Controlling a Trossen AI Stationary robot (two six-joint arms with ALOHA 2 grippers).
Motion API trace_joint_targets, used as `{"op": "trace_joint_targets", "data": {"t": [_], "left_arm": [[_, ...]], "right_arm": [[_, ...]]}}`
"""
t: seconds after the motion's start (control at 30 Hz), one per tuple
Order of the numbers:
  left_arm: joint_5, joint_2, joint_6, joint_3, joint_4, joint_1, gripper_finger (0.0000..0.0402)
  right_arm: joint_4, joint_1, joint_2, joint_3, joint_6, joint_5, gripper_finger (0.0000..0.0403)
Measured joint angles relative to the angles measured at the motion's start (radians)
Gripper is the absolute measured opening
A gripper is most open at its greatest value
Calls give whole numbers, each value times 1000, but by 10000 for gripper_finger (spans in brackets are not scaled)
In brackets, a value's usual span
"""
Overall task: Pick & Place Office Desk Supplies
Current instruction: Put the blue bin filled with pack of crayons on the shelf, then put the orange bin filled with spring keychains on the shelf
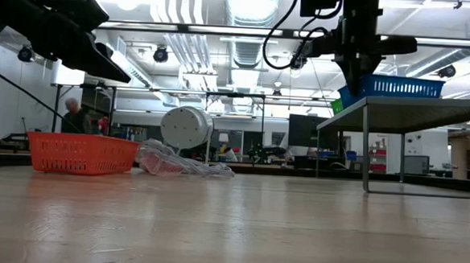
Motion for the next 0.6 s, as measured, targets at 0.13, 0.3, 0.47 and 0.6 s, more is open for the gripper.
{"op": "trace_joint_targets", "data": {"t": [0.13,0.3,0.47,0.6], "left_arm": [[0,0,0,0,0,0,212],[0,0,0,0,0,0,212],[0,0,0,0,0,0,212],[0,0,0,0,0,1,212]], "right_arm": [[-3,0,0,-1,3,0,64],[-1,0,0,-1,3,1,106],[0,0,-1,-1,3,1,138],[-1,0,-1,-1,3,1,152]]}}
